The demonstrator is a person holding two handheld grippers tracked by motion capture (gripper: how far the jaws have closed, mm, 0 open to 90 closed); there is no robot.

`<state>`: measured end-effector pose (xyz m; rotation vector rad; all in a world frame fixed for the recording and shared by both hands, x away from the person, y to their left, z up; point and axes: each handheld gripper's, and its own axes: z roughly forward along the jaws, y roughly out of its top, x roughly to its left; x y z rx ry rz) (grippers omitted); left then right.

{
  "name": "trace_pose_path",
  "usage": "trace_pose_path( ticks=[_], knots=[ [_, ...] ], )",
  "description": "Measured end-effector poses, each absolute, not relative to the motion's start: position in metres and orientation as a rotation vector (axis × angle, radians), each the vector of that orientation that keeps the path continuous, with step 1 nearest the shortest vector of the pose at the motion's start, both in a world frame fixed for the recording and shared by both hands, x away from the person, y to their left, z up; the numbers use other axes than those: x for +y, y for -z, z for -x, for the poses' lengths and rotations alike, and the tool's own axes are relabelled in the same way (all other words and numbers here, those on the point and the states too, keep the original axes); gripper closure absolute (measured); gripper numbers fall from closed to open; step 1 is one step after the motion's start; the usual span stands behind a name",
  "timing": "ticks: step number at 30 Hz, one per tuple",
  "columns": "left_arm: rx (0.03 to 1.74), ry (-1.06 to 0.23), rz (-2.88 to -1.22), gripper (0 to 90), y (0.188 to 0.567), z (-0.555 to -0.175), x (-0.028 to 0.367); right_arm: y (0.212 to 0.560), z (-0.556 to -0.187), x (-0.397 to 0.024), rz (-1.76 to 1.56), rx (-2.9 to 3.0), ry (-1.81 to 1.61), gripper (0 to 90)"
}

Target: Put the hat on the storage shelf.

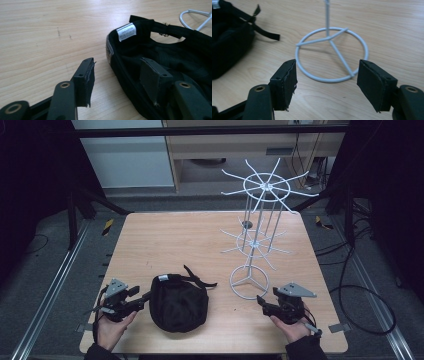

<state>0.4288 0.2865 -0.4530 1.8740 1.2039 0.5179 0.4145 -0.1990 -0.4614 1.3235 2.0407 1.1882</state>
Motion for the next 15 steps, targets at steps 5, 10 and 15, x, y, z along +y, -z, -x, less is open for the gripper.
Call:
trace_pose_path(
  ticks=[5, 10, 15],
  knots=[
    [1.192, -0.530, -1.882, 48.0, 0.452, -0.427, 0.283, 0.460, -0.409, -0.182, -1.294, 2.083, -1.212, 34.9],
    [1.193, -0.538, -1.878, 50.6, 0.451, -0.425, 0.281, 0.460, -0.406, -0.167, -1.250, 2.130, -1.226, 36.4],
    [1.196, -0.539, -1.894, 51.6, 0.454, -0.426, 0.276, 0.460, -0.405, -0.148, -1.208, 2.172, -1.241, 36.9]
  ],
)
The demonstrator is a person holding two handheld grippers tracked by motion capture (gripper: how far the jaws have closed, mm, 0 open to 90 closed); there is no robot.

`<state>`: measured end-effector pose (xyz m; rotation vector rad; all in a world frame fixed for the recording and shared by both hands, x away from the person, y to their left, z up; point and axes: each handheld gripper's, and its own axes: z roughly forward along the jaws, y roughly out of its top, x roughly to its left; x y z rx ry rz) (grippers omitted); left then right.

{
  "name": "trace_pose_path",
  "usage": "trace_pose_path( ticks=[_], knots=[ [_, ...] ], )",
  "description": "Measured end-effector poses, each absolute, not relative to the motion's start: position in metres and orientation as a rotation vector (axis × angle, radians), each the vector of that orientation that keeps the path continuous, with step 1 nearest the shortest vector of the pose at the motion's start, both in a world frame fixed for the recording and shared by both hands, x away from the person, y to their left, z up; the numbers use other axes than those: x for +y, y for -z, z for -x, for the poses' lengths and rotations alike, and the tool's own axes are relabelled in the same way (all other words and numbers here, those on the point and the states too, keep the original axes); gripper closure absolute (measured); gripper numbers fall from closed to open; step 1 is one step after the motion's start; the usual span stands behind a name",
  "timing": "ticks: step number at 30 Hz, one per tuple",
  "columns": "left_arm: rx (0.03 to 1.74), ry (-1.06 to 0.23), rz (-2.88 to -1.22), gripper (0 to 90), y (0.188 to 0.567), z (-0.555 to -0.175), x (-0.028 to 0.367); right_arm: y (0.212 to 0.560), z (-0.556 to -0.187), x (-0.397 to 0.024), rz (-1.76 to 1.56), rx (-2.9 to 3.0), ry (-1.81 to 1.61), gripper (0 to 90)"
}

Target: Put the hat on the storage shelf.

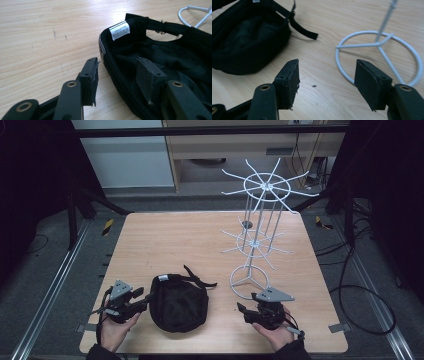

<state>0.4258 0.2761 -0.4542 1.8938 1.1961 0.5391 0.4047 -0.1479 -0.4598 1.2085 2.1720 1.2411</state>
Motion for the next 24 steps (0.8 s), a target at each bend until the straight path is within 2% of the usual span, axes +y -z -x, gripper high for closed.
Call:
trace_pose_path(
  ticks=[7, 24],
  knots=[
    [1.194, -0.527, -1.929, 52.7, 0.460, -0.428, 0.272, 0.459, -0.404, -0.121, -1.148, 2.224, -1.261, 39.0],
    [1.248, -0.464, -1.993, 66.9, 0.471, -0.432, 0.265, 0.457, -0.407, -0.074, -1.112, 2.297, -1.318, 44.2]
  ],
)
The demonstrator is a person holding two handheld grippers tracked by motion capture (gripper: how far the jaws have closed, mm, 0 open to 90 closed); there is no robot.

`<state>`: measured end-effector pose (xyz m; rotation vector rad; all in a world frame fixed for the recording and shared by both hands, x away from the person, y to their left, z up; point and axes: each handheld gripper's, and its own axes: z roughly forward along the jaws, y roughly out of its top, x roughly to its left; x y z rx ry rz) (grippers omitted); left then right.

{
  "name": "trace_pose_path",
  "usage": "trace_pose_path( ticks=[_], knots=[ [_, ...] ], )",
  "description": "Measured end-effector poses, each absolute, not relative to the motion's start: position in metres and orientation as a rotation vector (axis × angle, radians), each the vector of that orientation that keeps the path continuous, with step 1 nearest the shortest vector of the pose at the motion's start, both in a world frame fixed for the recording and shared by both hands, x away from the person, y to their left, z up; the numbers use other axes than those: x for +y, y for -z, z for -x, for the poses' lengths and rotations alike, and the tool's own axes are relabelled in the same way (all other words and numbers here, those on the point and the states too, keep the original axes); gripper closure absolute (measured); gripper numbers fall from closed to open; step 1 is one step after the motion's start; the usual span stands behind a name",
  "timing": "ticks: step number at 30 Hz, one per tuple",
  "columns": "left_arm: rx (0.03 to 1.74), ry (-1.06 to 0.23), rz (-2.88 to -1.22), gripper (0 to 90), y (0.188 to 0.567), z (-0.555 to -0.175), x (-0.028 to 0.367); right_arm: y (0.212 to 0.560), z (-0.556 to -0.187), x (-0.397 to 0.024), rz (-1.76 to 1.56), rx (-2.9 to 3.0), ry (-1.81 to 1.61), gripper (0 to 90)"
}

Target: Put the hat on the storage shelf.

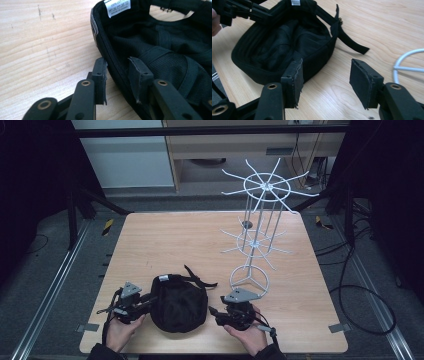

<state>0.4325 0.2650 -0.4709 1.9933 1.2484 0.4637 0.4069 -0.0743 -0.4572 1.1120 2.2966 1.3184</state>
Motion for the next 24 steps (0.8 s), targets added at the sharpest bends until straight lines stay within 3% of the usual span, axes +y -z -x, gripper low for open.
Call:
trace_pose_path(
  ticks=[9, 24],
  knots=[
    [1.269, -0.450, -1.996, 68.2, 0.472, -0.432, 0.264, 0.461, -0.410, -0.056, -1.121, 2.335, -1.334, 41.4],
    [1.267, -0.453, -2.000, 69.2, 0.472, -0.429, 0.263, 0.462, -0.410, -0.041, -1.114, 2.378, -1.359, 44.3]
  ],
)
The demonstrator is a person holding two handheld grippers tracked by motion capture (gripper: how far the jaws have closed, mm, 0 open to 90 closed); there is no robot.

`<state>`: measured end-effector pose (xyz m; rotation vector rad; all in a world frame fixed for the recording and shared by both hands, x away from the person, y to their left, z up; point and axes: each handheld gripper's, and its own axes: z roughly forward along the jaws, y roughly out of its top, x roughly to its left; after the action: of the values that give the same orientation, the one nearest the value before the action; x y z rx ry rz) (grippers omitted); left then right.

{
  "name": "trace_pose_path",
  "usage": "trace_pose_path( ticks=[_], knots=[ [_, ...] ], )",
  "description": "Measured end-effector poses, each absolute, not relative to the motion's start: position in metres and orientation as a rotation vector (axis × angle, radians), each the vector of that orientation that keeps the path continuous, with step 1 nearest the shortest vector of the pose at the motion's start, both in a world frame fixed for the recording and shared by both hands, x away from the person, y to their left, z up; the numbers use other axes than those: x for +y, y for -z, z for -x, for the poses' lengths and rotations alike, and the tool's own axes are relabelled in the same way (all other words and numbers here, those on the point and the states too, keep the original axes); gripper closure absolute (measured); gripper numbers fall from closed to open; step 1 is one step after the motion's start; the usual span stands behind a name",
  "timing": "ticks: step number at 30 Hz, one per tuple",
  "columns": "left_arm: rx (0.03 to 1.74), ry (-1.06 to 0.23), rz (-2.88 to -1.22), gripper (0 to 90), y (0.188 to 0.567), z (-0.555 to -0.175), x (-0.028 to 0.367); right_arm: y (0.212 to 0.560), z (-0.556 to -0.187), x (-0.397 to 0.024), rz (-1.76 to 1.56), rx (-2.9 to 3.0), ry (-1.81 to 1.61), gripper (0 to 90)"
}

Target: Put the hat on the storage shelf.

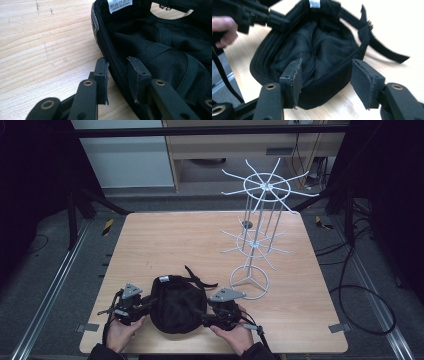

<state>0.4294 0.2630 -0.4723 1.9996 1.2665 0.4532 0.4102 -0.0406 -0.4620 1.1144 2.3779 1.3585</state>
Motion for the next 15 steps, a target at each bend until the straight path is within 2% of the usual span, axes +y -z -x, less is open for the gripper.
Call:
trace_pose_path(
  ticks=[2, 3, 4, 5, 6, 7, 8, 9, 12, 15],
  knots=[
    [1.263, -0.452, -1.997, 69.1, 0.472, -0.429, 0.263, 0.467, -0.411, -0.038, -1.129, 2.398, -1.322, 46.6],
    [1.261, -0.449, -1.991, 68.8, 0.472, -0.429, 0.263, 0.470, -0.413, -0.038, -1.165, 2.417, -1.310, 53.2],
    [1.261, -0.449, -1.991, 68.5, 0.472, -0.429, 0.263, 0.470, -0.413, -0.038, -1.165, 2.417, -1.310, 53.2],
    [1.257, -0.445, -1.991, 68.4, 0.471, -0.428, 0.263, 0.472, -0.415, -0.039, -1.169, 2.429, -1.300, 61.0],
    [1.257, -0.445, -1.991, 68.2, 0.471, -0.428, 0.263, 0.472, -0.415, -0.039, -1.169, 2.429, -1.300, 61.0],
    [1.256, -0.441, -1.991, 67.9, 0.471, -0.428, 0.263, 0.472, -0.417, -0.041, -1.173, 2.445, -1.311, 69.4],
    [1.255, -0.435, -1.990, 67.7, 0.472, -0.428, 0.262, 0.472, -0.417, -0.042, -1.167, 2.442, -1.306, 73.2],
    [1.254, -0.429, -1.990, 67.7, 0.472, -0.428, 0.262, 0.472, -0.417, -0.042, -1.167, 2.442, -1.306, 73.2],
    [1.245, -0.405, -1.990, 66.4, 0.472, -0.425, 0.259, 0.471, -0.421, -0.045, -1.151, 2.428, -1.279, 81.1],
    [1.233, -0.392, -2.000, 65.0, 0.472, -0.423, 0.256, 0.471, -0.425, -0.050, -1.153, 2.374, -1.260, 82.8]
  ],
)
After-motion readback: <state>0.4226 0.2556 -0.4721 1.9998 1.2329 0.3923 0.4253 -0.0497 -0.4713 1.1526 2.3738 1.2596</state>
